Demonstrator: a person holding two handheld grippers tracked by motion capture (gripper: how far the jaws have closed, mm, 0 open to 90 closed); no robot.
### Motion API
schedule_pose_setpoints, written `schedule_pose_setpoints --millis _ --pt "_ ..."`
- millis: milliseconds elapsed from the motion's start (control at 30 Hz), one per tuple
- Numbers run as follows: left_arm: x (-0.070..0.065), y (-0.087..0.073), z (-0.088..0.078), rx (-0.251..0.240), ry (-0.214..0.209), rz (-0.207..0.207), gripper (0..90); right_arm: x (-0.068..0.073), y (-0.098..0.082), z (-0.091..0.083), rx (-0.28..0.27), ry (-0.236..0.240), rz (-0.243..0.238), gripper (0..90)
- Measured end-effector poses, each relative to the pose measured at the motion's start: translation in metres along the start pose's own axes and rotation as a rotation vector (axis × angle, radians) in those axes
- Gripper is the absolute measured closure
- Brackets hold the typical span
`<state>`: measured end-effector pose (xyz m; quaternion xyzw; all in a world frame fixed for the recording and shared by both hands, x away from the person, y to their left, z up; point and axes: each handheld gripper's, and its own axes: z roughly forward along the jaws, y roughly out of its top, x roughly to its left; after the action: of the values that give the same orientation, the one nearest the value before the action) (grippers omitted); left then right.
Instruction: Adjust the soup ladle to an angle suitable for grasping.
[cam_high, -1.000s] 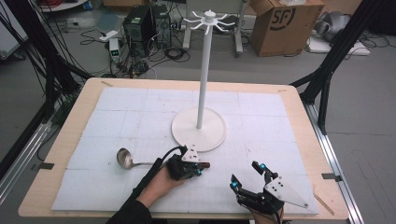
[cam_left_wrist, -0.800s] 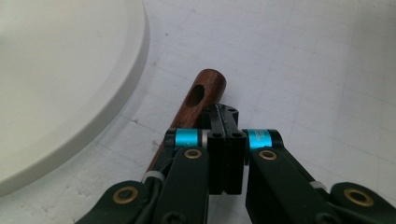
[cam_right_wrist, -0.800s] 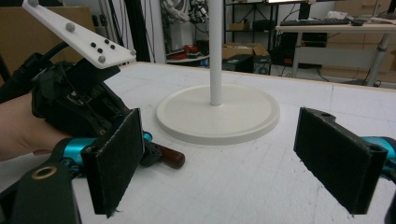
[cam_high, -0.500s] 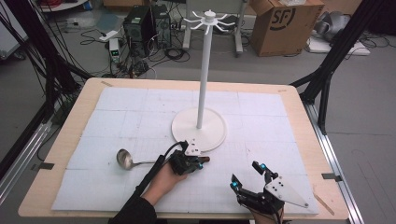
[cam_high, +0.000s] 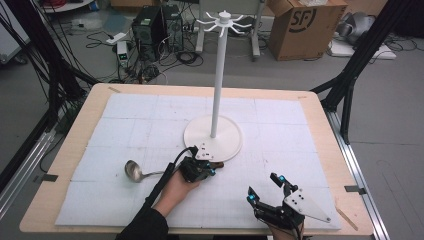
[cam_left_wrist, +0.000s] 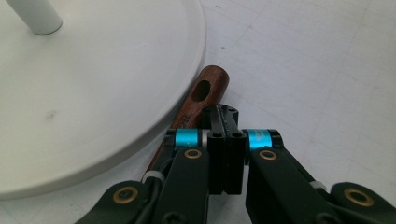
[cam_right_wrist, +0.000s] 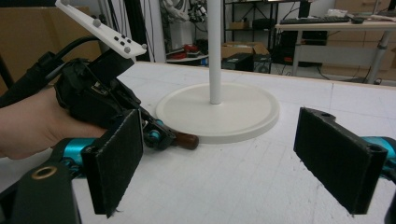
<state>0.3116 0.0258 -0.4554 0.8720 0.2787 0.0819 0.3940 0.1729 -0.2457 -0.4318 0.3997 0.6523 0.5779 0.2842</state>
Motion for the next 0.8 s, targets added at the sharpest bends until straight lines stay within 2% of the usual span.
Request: schedule_pose_setpoints --millis 133,500,567,600,633,733,800 --pt "0.0 0.001 0.0 0.014 0.005 0.014 90.0 0.0 0.0 0.0 0.002 0.001 -0.002 14.9" --pt "-0.002 0.001 0.001 0.003 0.007 -0.002 90.0 0.0 0.0 0.0 0.005 0.001 -0.003 14.9" --pt "-0.001 0.001 0.0 0.015 0.01 0.007 90.0 0.0 0.0 0.0 0.006 0.0 -0.004 14.9" --pt "-0.002 0.001 -0.001 0.009 0.0 0.002 90.0 0.0 0.0 0.0 0.005 0.001 -0.003 14.9" --pt "-0.003 0.001 -0.004 0.011 -0.008 0.014 90.0 0.0 0.0 0.0 0.005 0.002 -0.006 14.9" --pt "-0.007 0.003 -0.017 -0.019 -0.015 0.015 90.0 0.0 0.0 0.001 0.006 0.003 -0.008 14.9" --pt "-0.008 0.002 -0.031 -0.03 0.004 0.012 90.0 0.001 -0.001 0.001 0.01 0.005 -0.007 14.9"
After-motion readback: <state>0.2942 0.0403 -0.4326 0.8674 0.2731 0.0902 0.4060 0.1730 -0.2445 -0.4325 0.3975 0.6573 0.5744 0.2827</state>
